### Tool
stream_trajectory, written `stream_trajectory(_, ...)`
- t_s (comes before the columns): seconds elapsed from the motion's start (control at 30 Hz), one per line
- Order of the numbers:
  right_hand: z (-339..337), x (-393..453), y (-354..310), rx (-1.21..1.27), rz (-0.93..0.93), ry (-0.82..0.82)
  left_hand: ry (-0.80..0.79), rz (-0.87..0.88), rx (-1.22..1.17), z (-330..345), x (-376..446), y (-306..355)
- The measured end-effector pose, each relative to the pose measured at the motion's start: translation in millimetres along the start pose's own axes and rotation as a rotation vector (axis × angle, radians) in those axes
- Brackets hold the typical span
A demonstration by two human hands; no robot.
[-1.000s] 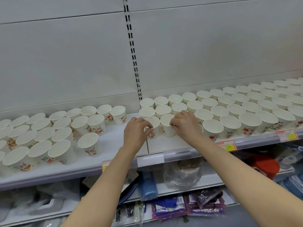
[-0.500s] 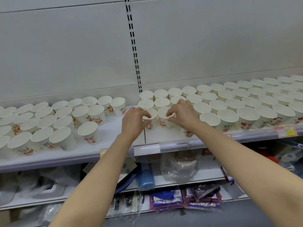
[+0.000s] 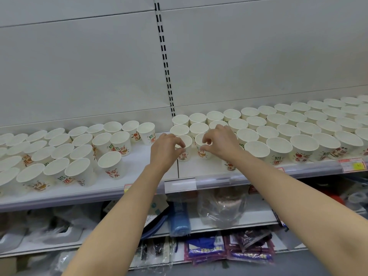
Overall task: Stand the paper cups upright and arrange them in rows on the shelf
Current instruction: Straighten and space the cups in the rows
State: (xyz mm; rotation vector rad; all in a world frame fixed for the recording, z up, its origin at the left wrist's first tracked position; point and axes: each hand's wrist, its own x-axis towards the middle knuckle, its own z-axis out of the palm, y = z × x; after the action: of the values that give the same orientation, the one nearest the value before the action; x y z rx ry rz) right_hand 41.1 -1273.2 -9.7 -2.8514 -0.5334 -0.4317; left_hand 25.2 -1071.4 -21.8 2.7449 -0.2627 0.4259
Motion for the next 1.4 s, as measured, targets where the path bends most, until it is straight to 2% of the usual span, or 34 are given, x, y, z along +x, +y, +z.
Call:
stream_trajectory(0.27,9.3,0.2,1.0,-0.037,-0.040,0.029,0.008,0.035,-0.015,3.4,1.9,5.3)
stream_trajectory(0.47,16.1,-5.5,-11.2,0.022,-0.106,0.261,0.105,0.027,0.011,-14.3,-26.1,-25.4)
stream_trajectory(0.63,32.3,-5.4,-48.8,0.085,-0.208,0.333,0.354,-0.190,0.087,-42.2,-72.7,-106.1)
stream_trajectory(0.7,39.0,0.8,-64.0,0.114,-0.207,0.342,0.350,-0.275,0.121,-54.3,-82.3,-134.5)
stream_trajectory(0.8,49.7,16.0,-85.6,0.148,-0.190,0.322,0.193,-0.322,0.182,-65.7,-90.5,-161.2)
stream_trajectory(0.9,60.6,35.9,-108.4,0.208,-0.168,0.299,0.104,-0.280,0.125,-67.8,-92.4,-180.4)
stream_trajectory(1.03,75.4,72.7,-134.9,0.257,-0.101,0.247,0.171,-0.180,0.017,-72.5,-87.2,-189.1)
stream_trajectory(1.13,87.3,104.3,-142.6,0.196,-0.053,0.167,0.217,-0.092,-0.022,-78.5,-80.5,-190.4)
stream_trajectory(1.27,96.1,135.5,-143.4,0.107,-0.030,0.039,0.195,-0.052,-0.040,-85.2,-61.6,-194.2)
stream_trajectory(1.4,93.4,144.7,-136.1,0.035,-0.013,0.035,0.146,0.032,-0.007,-82.4,-39.5,-191.0)
